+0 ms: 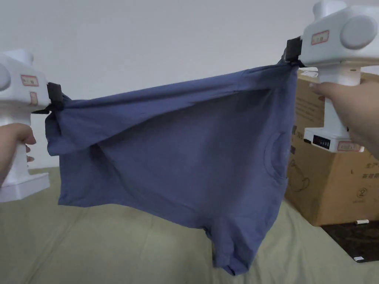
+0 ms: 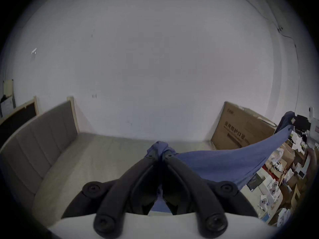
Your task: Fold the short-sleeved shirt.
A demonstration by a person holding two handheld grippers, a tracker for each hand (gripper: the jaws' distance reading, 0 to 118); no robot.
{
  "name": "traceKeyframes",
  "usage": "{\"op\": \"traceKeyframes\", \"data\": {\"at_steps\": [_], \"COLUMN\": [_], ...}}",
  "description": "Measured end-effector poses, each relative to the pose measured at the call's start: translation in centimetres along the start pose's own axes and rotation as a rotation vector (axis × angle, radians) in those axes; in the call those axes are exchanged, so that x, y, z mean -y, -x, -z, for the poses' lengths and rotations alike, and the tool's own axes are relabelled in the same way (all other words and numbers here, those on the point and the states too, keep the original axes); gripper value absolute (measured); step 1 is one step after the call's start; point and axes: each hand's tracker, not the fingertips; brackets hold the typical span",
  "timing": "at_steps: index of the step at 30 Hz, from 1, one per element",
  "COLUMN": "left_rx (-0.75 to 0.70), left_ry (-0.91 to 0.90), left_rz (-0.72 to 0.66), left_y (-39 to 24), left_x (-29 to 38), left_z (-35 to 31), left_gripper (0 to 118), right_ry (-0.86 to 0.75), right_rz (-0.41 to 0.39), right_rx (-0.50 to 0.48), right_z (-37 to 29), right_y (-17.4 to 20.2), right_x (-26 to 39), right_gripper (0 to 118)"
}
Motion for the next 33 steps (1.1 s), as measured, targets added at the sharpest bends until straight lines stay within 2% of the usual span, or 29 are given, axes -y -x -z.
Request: {"op": "traceKeyframes", "data": {"at_steps": [2,4,7,11,14,17,21,23,27,33], "left_rx": [0.017,0.000,-0.004,-0.022,-0.018,0.010,0.057,0.056,0.059,0.038], "left_ry": [0.096,0.207,0.410,0.637,0.762,0.807,0.796,0.798,0.810,0.796], "left_rz": [-0.039,-0.049,-0.070,-0.108,-0.131,-0.131,-0.095,-0.090,-0.128,-0.133], "left_y": [0.4,1.3,2.7,5.3,6.7,8.6,9.3,9.6,9.7,9.9], "left_x": [4.0,8.3,17.0,27.8,33.4,36.5,38.0,38.2,38.5,38.2], "left_z": [1.8,3.9,5.4,5.3,3.1,0.1,-6.4,-8.9,-12.9,-15.9], "left_gripper": [2,2,2,2,2,2,2,2,2,2], "right_ry": [0.079,0.195,0.413,0.693,0.850,0.942,0.989,1.015,1.044,1.068], "right_rz": [-0.023,-0.055,-0.058,0.056,0.123,0.146,0.159,0.207,0.265,0.270], "right_rx": [0.048,0.029,0.017,-0.008,-0.022,-0.062,-0.115,-0.138,-0.121,-0.118], "right_z": [0.9,1.5,1.6,-0.7,-3.5,-8.1,-14.8,-17.9,-22.8,-26.8], "right_y": [-0.2,-0.7,-1.9,-3.4,-4.9,-5.6,-6.0,-6.3,-5.8,-4.0], "right_x": [4.9,10.6,21.0,33.8,40.2,43.3,44.1,44.2,44.2,44.3], "right_gripper": [5,5,5,5,5,5,5,5,5,5]}}
